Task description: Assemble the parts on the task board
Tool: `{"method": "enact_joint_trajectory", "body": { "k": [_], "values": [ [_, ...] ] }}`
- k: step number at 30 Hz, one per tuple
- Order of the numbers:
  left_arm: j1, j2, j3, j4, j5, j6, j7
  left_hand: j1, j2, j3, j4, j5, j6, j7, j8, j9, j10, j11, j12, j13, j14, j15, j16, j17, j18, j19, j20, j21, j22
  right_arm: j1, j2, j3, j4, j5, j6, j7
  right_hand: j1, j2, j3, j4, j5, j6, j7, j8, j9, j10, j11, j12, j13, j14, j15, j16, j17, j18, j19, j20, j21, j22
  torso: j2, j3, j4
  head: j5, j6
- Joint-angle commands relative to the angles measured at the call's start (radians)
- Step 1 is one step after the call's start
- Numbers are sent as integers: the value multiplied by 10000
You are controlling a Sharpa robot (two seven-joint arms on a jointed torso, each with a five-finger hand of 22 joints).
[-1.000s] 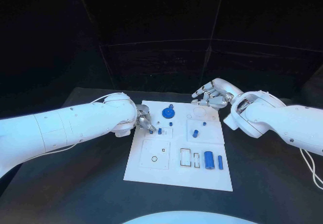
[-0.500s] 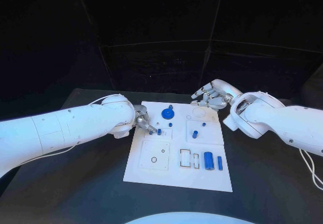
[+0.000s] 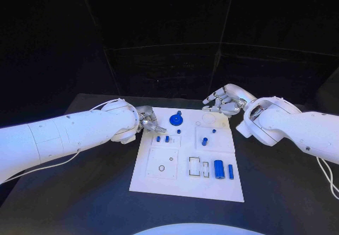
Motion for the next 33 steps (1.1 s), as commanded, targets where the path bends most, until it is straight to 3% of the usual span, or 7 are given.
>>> {"method": "enact_joint_trajectory", "body": {
  "k": [1, 6, 10, 14, 17, 25, 33],
  "values": [
    [29, -54, 8, 1, 699, -828, 1093, 182, -5, -183, 82, -18, -97, -8, -38, -13, -90, 8, -124, -133, 1006, 78, -54, 2377, 155, -113, 9, -114, -77, 21, -20, 5, 29, 21, 5, 4, -32, 59, -19, 20, -57, 40, 21, 50, -17, -74, -1, -20, -9, 96, -57, -38, -16, 129, -73, -18, -40, -11, 3, 8, -7, -27, -6],
    [35, -142, 8, 26, 961, -968, 1409, 369, 9, -361, 151, -9, -131, 5, -64, -26, -199, 26, -288, -317, 992, 82, -90, 2319, 176, -144, 18, -218, -150, 21, -33, 4, 35, 21, 0, 1, -32, 59, -19, 20, -57, 40, 21, 50, -17, -74, -1, -20, -9, 96, -57, -38, -16, 129, -73, -18, -40, -11, 2, 5, 9, -39, -4],
    [37, -156, 7, 33, 1073, -1306, 2385, 1584, 313, -212, -186, 83, -690, 284, -497, -275, -1219, 257, -1444, -1282, 778, 230, -542, 1604, 361, -583, 116, -1178, -924, 21, -34, 4, 37, 21, -1, 5, -32, 59, -19, 20, -57, 40, 21, 50, -17, -74, -1, -20, -9, 96, -57, -38, -16, 129, -73, -18, -40, -11, 1, 4, 3, -48, 16],
    [35, -24, 4, -7, 924, -1708, 3941, 3424, 364, 634, -1055, 106, -1087, 660, -1146, -717, -2419, 599, -2778, -2141, -292, 511, -2330, -847, 945, -2265, 341, -4354, -3461, 21, -21, 4, 33, 21, -5, 16, -28, 57, -23, 20, -65, 39, 21, 50, -17, -74, -2, -18, -8, 96, -57, -40, -15, 129, -72, -18, -42, -12, 11, 11, -10, -78, 71],
    [16, 170, 1, -73, 269, -1935, 4769, 3957, 207, 1167, -1395, 75, -942, 912, -1525, -1044, -2576, 751, -3476, -2779, -1241, 711, -3824, -2548, 1039, -2813, 517, -5298, -4121, 21, 0, 4, 27, 21, -17, 34, -13, 56, -21, 13, -60, 36, 20, 49, -17, -77, -4, -22, -11, 96, -57, -44, -17, 130, -74, -18, -47, -17, 18, 4, -10, -117, 89],
    [-133, 770, -11, -549, -1946, -1982, 5570, 3581, -488, 1562, -1463, 79, -838, 931, -2364, -1678, -2838, 995, -4912, -4104, -1106, 857, -4511, -3347, 1067, -2342, 675, -5569, -4423, 21, 71, 4, 7, 15, -26, 70, 16, 59, -16, 1, -47, 29, 19, 46, -18, -84, -6, -31, -19, 96, -59, -51, -19, 131, -75, -19, -54, -24, 9, 11, -18, -206, 98],
    [-231, 1269, -91, -1029, -3142, -1298, 5325, 3306, -708, 1682, -1538, 31, -543, 930, -2995, -2107, -2860, 1107, -5938, -5138, -85, 907, -2876, -1727, 700, -1009, 737, -3456, -2754, 21, 123, 4, -1, 2, -23, 82, 53, 66, -9, -12, -15, 28, 20, 47, -18, -90, -7, -36, -24, 99, -61, -51, -9, 130, -66, -20, -53, -17, 18, 0, -29, -258, 112]
  ]
}}
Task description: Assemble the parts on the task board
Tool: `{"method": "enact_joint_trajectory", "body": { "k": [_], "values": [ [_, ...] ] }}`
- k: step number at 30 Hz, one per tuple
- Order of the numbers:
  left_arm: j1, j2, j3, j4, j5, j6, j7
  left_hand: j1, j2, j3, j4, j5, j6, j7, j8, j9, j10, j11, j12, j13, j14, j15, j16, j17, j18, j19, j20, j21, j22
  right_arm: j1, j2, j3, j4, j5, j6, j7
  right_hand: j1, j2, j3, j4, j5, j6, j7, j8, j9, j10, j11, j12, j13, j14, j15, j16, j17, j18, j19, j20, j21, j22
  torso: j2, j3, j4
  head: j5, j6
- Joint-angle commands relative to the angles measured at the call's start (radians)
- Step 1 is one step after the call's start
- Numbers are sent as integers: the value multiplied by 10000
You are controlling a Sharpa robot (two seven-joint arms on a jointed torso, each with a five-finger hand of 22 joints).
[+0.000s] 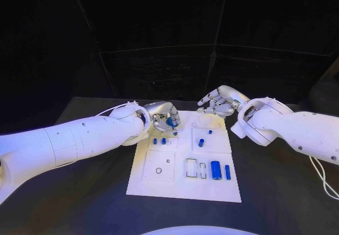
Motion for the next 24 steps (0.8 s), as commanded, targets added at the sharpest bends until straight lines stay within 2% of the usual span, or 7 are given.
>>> {"method": "enact_joint_trajectory", "body": {
  "k": [1, 5, 15, 21, 24],
  "values": [
    [3, 159, -9, -144, -1207, 468, 157, -100, -59, 39, -37, -29, 123, -25, -146, -96, 38, 57, -188, -217, 209, -13, 389, 407, -225, 323, 1, 612, 502, 21, 21, 5, 8, -4, -19, 83, 53, 66, -9, -12, -15, 28, 20, 47, -11, -90, -7, -36, -14, 99, -61, -51, -1, 133, -66, -20, -54, -4, 1, -2, -4, -5, -3],
    [-7, 400, -23, -384, -1564, 791, -123, -151, -38, 43, -106, -34, 288, -42, -342, -217, 169, 47, -415, -500, 345, -30, 597, 530, -317, 622, -22, 1175, 966, 21, 47, 5, 2, -6, -18, 83, 53, 66, -9, -12, -15, 28, 20, 47, -11, -90, -7, -36, -14, 99, -61, -51, -1, 133, -66, -20, -54, -4, 1, -2, -7, -19, -3],
    [-11, 739, -25, -781, -1922, 991, -558, -172, 51, 104, -150, -26, 416, -24, -503, -312, 298, 52, -577, -712, 416, -40, 639, 445, -389, 826, -33, 1586, 1314, 21, 83, 6, -7, -152, -25, 75, 66, 73, -6, -15, 4, 29, 20, 48, -11, -85, -7, -25, -4, 100, -61, -52, 2, 133, -63, -20, -55, -3, -5, 0, 16, -61, -7],
    [-13, 945, -25, -1021, -1999, 1238, -734, -147, 146, 220, -186, -25, 590, -52, -549, -346, 507, 22, -636, -828, 457, -64, 672, 416, -411, 907, -50, 1739, 1447, 21, 108, 6, -11, -192, -35, 76, 66, 73, -6, -15, 4, 29, 20, 48, -11, -85, -7, -25, -4, 100, -61, -52, 2, 133, -63, -20, -55, -3, -5, 1, -1, -54, -27],
    [-16, 1024, -24, -1111, -2013, 1334, -792, -144, 171, 274, -199, -25, 633, -59, -582, -364, 603, 9, -658, -870, 459, -79, 665, 377, -419, 929, -60, 1786, 1490, 21, 113, 6, -11, -199, -41, 76, 66, 73, -6, -15, 4, 29, 20, 48, -11, -85, -7, -25, -4, 100, -61, -52, 2, 133, -63, -20, -55, -3, -9, 1, 13, -66, -39]
  ]
}}
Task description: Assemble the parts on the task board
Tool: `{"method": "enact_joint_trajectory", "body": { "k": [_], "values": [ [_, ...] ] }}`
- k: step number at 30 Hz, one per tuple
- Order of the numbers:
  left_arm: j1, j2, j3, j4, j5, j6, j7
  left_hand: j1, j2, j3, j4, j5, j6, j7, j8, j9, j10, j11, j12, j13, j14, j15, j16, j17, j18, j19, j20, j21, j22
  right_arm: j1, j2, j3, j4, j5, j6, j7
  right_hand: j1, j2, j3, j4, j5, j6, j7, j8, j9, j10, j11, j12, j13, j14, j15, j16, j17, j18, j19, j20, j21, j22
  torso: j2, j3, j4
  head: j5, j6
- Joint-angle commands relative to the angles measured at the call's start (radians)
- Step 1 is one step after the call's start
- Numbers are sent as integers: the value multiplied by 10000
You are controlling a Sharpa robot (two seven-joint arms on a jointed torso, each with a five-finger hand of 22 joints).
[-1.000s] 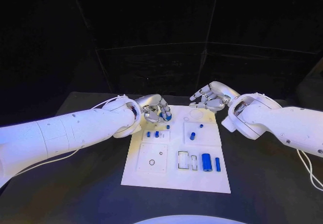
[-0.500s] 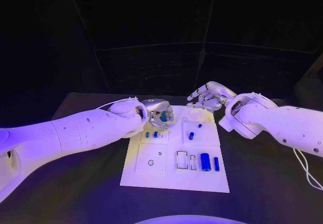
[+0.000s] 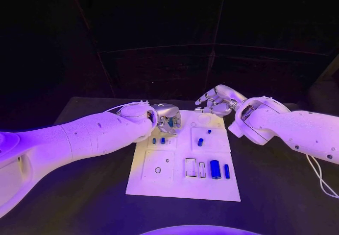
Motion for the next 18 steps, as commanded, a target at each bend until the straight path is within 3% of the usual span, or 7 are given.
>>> {"method": "enact_joint_trajectory", "body": {
  "k": [1, 18],
  "values": [
    [7, 71, 6, -84, -240, 401, -277, -8, 134, 86, 6, -23, 98, -5, -54, -18, 108, -11, -80, -33, 269, -29, 18, -43, -100, 71, 5, 78, 30, 21, 11, 6, 6, -94, -41, 72, 66, 73, -6, -14, 4, 29, 20, 48, -12, -85, -7, -25, -7, 100, -61, -52, 1, 133, -64, -20, -55, -4, -2, 0, 7, -9, -11],
    [-13, 300, 8, -334, -251, 918, -451, -31, 151, 192, -19, -27, 225, -18, -104, -48, 280, -33, -150, -127, 264, -48, -17, -159, -126, 125, -14, 215, 158, 21, 45, 6, -4, -98, -48, 94, 77, 75, -8, -14, 33, 28, 22, 48, -12, -91, -6, -35, -16, 98, -61, -71, -15, 136, -69, -21, -67, -19, -3, -2, 22, -11, -52]
  ]
}}
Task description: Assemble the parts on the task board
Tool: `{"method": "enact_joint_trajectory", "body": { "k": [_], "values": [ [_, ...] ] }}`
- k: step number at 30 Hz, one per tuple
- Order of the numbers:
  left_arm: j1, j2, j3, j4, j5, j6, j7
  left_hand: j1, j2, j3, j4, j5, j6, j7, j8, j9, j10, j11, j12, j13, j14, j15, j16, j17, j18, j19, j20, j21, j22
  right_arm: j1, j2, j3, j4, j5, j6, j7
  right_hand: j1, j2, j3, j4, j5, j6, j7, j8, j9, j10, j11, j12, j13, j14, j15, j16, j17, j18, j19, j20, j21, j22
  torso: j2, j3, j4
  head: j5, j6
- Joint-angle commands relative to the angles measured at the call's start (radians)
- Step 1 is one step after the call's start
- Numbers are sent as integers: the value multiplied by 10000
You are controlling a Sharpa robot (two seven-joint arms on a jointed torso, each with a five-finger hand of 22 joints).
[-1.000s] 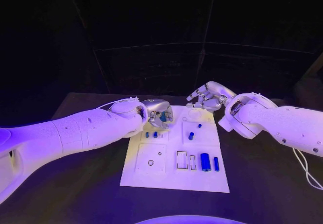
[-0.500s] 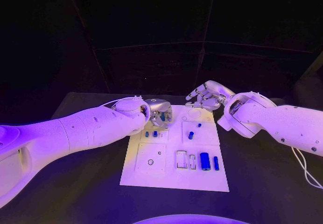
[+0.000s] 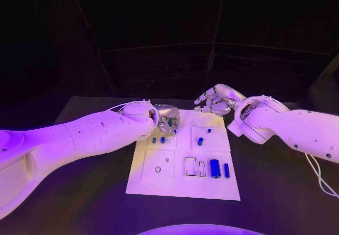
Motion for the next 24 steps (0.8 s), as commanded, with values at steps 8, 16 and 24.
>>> {"method": "enact_joint_trajectory", "body": {
  "k": [8, 16, 24],
  "values": [
    [-48, 110, 5, -82, -85, 369, -121, -55, 76, 98, -14, -33, 109, -7, -73, -20, 164, -7, -90, -48, 266, -55, -17, -37, -137, 79, -27, 97, 57, 21, 36, 5, -4, -46, -44, 100, 36, 34, -8, -14, 33, 28, 22, 48, -12, -91, -6, -35, -17, 98, -61, -36, -16, 135, -68, -21, -67, -9, -1, -1, 1, 2, -30],
    [-96, 214, 6, -206, -85, 549, -295, -72, 107, 169, -30, -52, 203, -15, -96, -34, 296, -25, -122, -93, 264, -73, -24, -90, -148, 92, -37, 145, 109, 21, 39, 5, -1, -46, -46, 89, 35, 34, -11, -11, 40, 27, 23, 48, -12, -102, -5, -54, -35, 92, -61, -62, -44, 140, -80, -21, -82, -33, -4, 1, -1, -10, -42],
    [-107, 308, 8, -329, -85, 683, -583, 77, 292, 479, -173, -89, 454, -51, -101, -43, 627, -95, -139, -141, 268, -128, -2, -135, -163, 111, -77, 247, 221, 22, 54, 5, -2, -46, -48, 84, 35, 35, -13, -9, 45, 26, 24, 48, -12, -105, -4, -58, -38, 91, -61, -70, -52, 141, -83, -21, -86, -40, -4, 2, -4, -25, -69]
  ]
}}
